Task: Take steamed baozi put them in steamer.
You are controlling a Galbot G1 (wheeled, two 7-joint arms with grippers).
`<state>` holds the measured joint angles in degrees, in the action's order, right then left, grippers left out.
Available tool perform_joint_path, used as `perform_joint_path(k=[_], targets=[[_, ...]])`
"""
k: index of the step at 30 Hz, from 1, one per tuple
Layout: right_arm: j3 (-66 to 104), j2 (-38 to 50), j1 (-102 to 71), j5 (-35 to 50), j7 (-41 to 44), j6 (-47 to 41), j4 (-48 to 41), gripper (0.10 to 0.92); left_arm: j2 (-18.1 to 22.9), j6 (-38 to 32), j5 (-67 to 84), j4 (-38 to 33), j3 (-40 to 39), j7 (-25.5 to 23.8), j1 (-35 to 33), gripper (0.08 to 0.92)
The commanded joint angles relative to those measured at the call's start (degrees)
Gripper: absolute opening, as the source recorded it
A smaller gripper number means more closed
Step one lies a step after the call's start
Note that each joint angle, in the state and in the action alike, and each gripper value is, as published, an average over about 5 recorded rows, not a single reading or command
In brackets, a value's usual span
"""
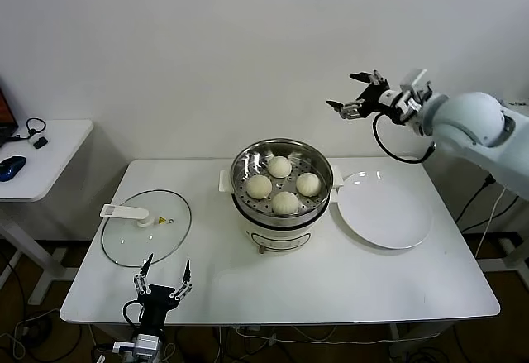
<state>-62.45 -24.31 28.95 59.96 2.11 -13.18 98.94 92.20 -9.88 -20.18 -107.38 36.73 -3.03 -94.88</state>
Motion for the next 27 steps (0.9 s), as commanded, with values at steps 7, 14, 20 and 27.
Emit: perform_joint_path(k=[7,14,20,27], targets=[[84.4,-2.7,-85.9,-9.6,-13.3,9.8,17.8,0.823,2.8,-0.7,-0.1,-0.3,1.3,0.4,-1.3,0.823],[97.7,-18.3,-101.9,-21.5,-9.2,16.4,18.4,0.823,2.8,-1.4,-0.3,-0.6,1.4,0.9,-2.8,0.823],[101.6,-27.9,-110.9,-25.4,-6.7,20.4,18.4,0.823,2.8,-1.9,-1.0,-0.3,1.1,1.1,-3.4,0.823],[98.9,-36.5,-118.1,-30.9,-4.8,24.7,18.7,0.823,2.8,-2.2,-1.3,-0.3,0.7,1.4,-3.9,0.823]])
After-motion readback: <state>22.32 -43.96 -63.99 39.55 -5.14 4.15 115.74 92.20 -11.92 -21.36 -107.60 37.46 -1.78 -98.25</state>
